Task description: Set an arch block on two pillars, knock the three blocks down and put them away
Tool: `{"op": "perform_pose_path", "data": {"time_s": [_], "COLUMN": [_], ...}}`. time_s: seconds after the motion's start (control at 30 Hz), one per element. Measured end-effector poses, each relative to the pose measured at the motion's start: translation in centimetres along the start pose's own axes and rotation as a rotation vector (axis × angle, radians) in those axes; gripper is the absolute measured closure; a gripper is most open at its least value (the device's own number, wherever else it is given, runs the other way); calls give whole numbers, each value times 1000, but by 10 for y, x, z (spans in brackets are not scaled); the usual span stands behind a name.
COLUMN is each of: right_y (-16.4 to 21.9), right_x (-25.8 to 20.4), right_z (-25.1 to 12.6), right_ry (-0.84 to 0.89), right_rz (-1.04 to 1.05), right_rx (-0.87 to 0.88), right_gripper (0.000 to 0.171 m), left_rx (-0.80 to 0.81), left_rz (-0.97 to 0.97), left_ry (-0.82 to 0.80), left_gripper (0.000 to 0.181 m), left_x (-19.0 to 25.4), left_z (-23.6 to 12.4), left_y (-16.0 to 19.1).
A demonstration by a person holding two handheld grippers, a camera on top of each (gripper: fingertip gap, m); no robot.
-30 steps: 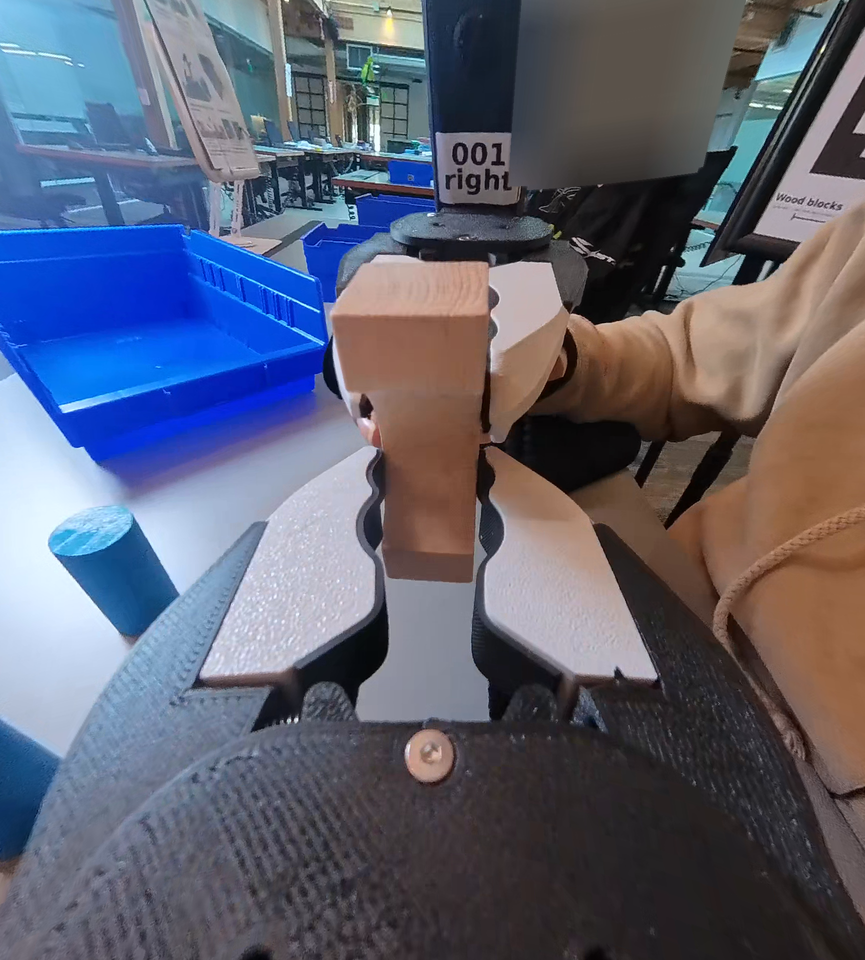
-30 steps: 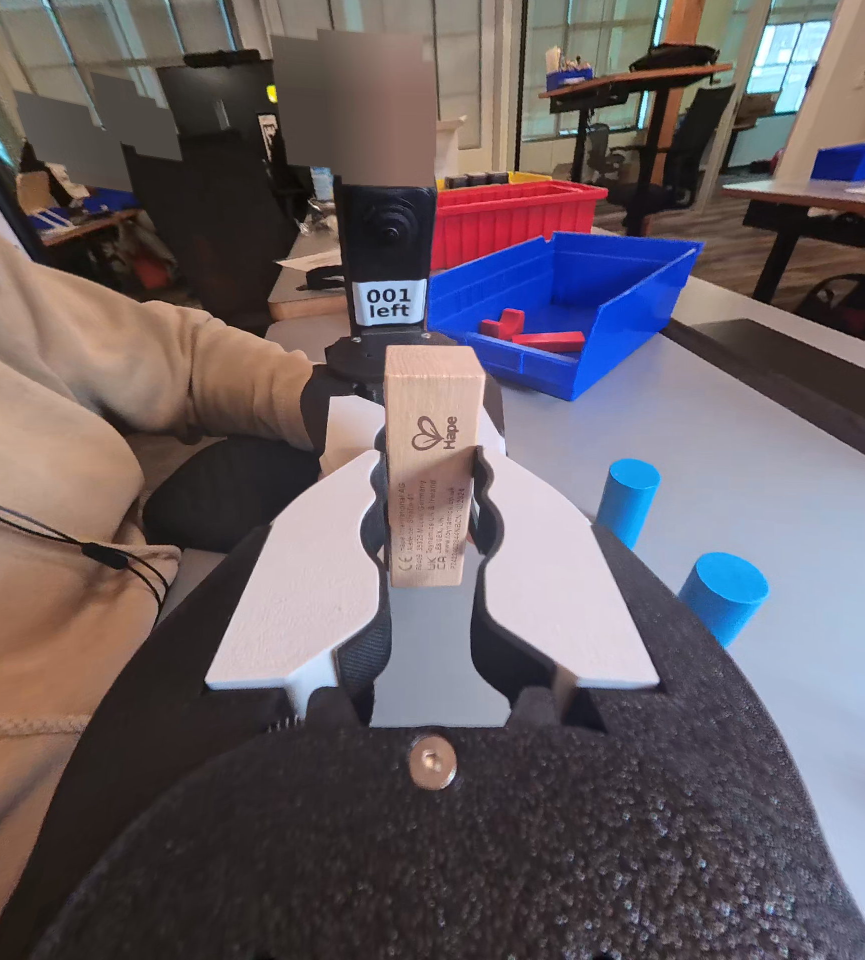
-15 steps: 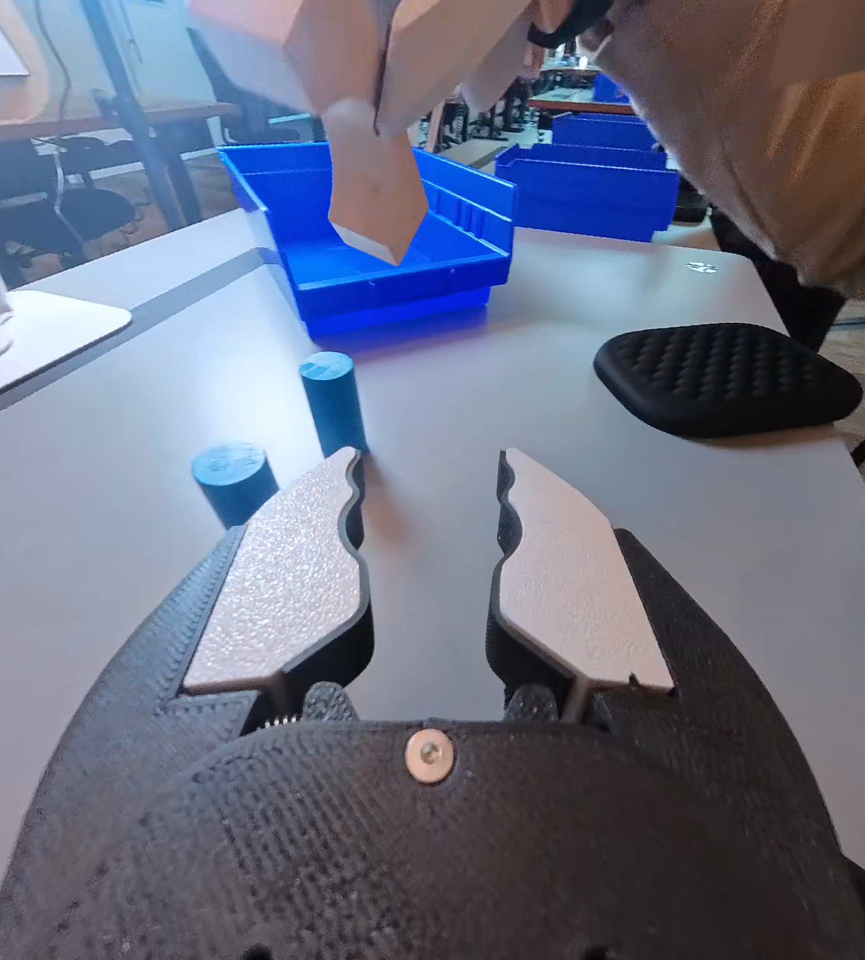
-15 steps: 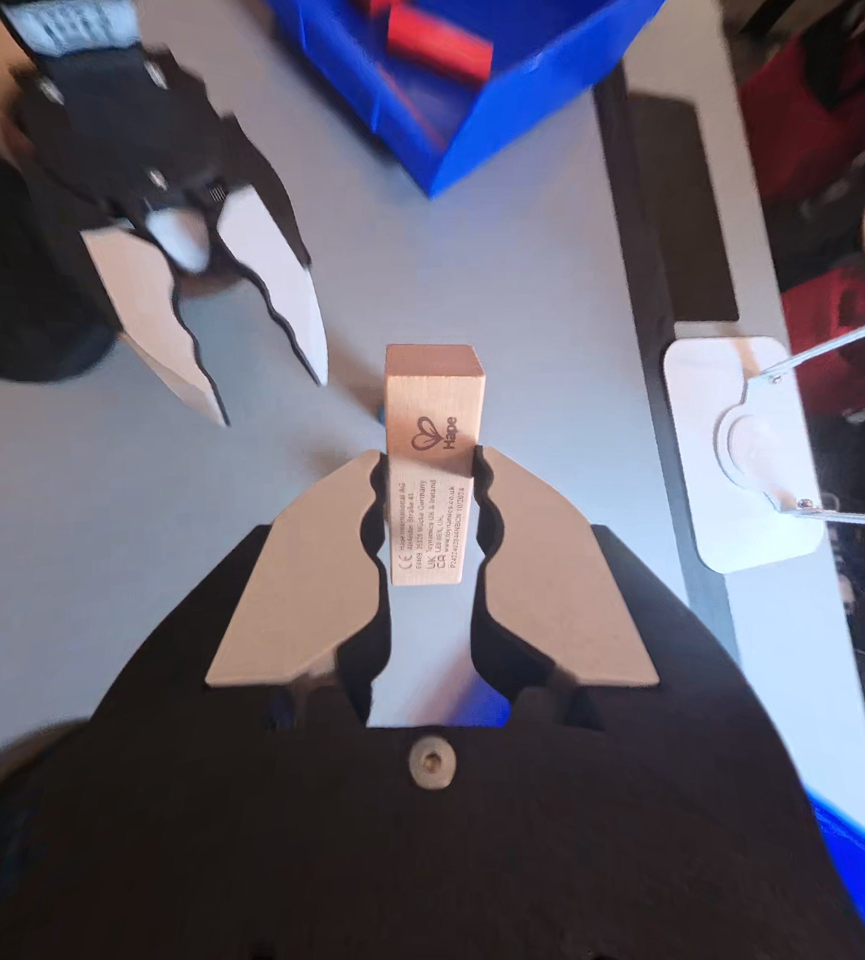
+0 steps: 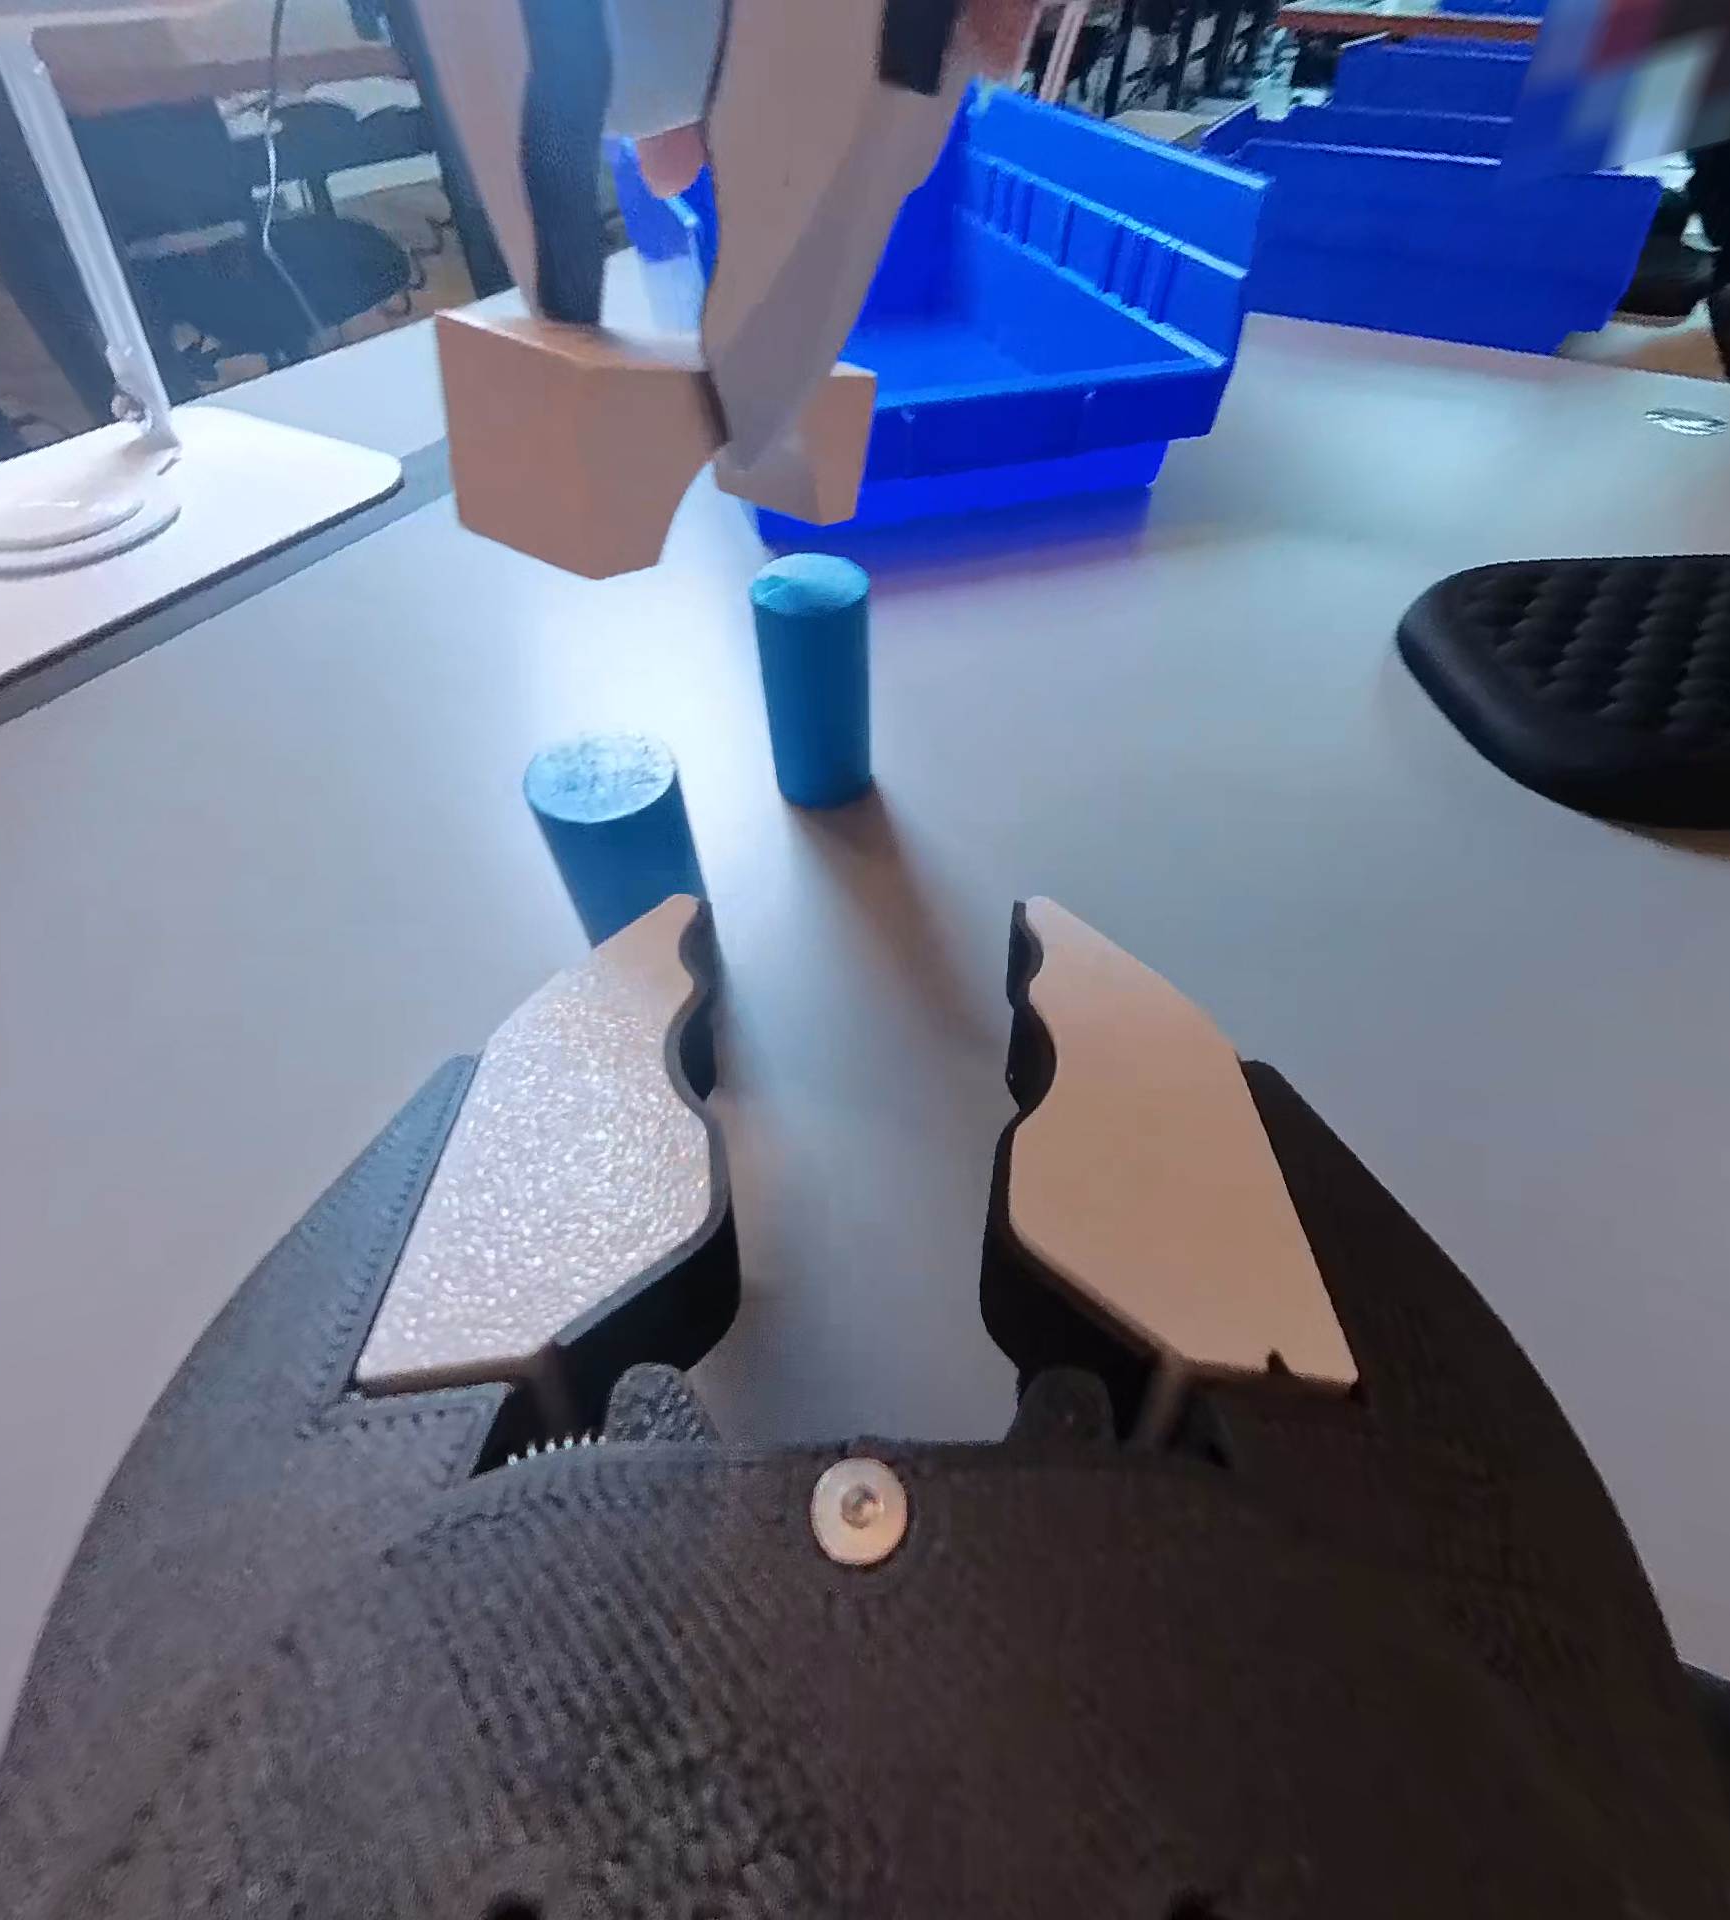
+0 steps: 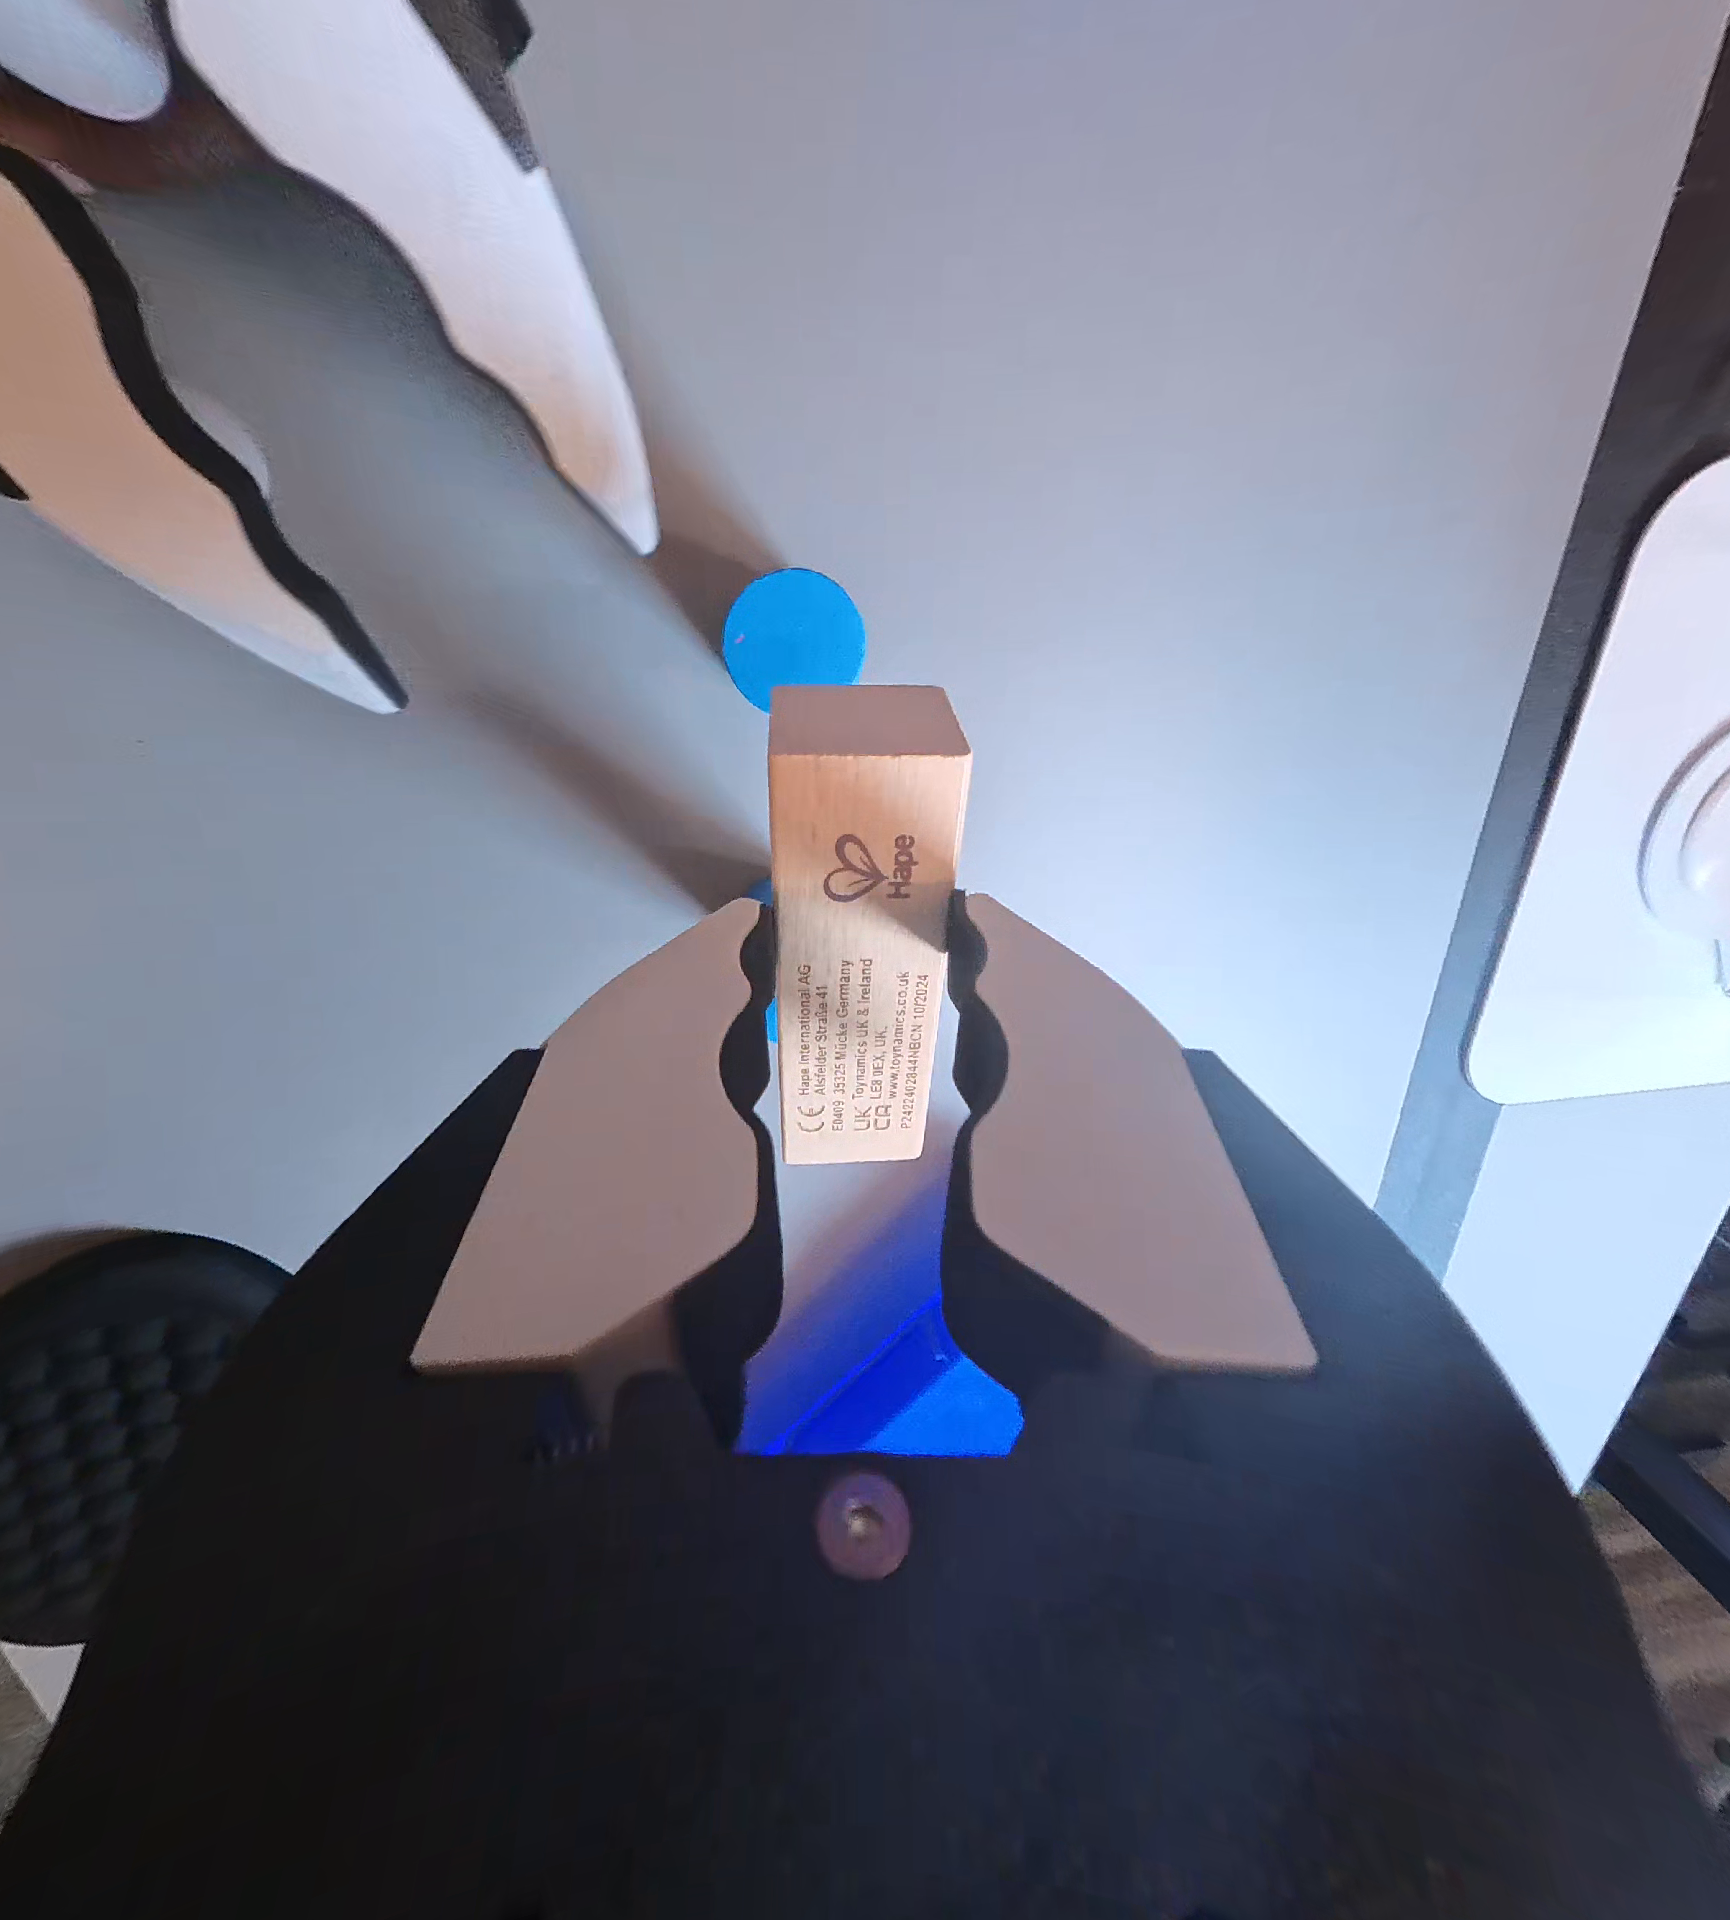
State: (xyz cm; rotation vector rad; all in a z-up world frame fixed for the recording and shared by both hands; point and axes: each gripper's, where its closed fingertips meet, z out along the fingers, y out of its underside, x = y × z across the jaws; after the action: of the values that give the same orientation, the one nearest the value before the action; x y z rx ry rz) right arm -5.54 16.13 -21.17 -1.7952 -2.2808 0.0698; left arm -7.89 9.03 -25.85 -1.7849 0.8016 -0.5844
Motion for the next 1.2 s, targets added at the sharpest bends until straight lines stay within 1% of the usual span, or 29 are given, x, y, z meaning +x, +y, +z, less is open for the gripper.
{"op": "perform_pose_path", "data": {"time_s": [0.07, 0.2, 0.37, 0.47, 0.63, 0.8, 1.07, 1.2], "right_y": [-1, -1, 0, 0, 1, 5, 4, 3], "right_x": [-1, -2, -5, -6, -6, -6, -4, -5], "right_z": [2, 4, 8, 10, 11, 9, 12, 15], "right_ry": [-9, -13, -22, -30, -36, -37, -45, -49], "right_rz": [-2, -11, -27, -29, -29, -34, -43, -42], "right_rx": [-10, -44, -93, -104, -125, -166, -208, -210], "right_gripper": [139, 139, 139, 139, 139, 140, 140, 140], "left_rx": [-30, -88, -136, -132, -123, -129, -173, -168], "left_rz": [-41, -111, -78, -79, -79, -88, -80, -56], "left_ry": [-14, 12, -18, -10, 62, 0, 35, 40], "left_gripper": [121, 111, 105, 104, 106, 108, 110, 112], "left_x": [-9, -15, -21, -21, -13, -21, -1, 7], "left_z": [4, 14, 24, 27, 28, 20, 11, 6], "left_y": [3, 8, 12, 10, 8, 9, 22, 22]}}
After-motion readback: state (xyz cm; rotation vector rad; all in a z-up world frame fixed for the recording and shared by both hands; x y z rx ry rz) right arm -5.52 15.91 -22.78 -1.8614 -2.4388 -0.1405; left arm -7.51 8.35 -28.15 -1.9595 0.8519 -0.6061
